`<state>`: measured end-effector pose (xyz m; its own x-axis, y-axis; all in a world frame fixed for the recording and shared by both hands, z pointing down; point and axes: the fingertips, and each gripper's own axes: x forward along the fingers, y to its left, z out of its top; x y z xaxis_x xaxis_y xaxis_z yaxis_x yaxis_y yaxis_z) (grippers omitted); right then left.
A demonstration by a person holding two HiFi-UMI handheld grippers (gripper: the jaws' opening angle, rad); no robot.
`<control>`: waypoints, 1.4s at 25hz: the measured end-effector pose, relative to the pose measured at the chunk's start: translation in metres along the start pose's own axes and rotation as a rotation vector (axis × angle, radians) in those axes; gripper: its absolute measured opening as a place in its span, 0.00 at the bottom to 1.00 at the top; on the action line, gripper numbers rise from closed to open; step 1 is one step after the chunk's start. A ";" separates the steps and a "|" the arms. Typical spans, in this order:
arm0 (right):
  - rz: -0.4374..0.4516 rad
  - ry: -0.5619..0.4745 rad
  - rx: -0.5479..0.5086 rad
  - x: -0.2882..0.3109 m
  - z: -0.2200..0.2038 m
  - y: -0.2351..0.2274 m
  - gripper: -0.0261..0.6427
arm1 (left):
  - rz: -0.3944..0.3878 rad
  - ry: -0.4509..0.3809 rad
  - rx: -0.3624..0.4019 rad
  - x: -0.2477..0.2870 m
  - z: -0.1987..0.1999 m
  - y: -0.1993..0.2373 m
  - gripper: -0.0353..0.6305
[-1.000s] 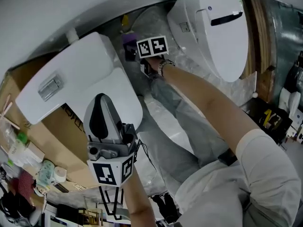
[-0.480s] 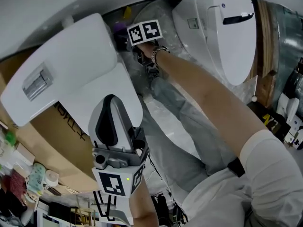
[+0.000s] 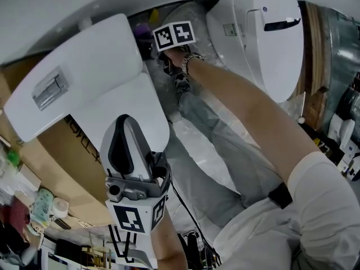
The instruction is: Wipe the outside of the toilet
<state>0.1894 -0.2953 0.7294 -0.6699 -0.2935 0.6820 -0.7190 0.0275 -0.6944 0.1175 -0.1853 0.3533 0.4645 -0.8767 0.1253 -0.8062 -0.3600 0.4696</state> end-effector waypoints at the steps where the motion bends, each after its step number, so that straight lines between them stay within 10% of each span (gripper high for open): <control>1: 0.010 -0.006 0.004 -0.002 0.001 0.003 0.19 | -0.003 -0.001 0.001 -0.001 0.001 -0.001 0.06; 35: 0.369 -0.201 -0.040 -0.174 0.053 0.178 0.19 | -0.201 0.129 0.019 0.010 -0.014 -0.068 0.06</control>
<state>0.1876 -0.2904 0.4747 -0.8371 -0.4378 0.3282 -0.4470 0.2014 -0.8716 0.1819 -0.1649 0.3348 0.6581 -0.7394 0.1421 -0.6992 -0.5301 0.4797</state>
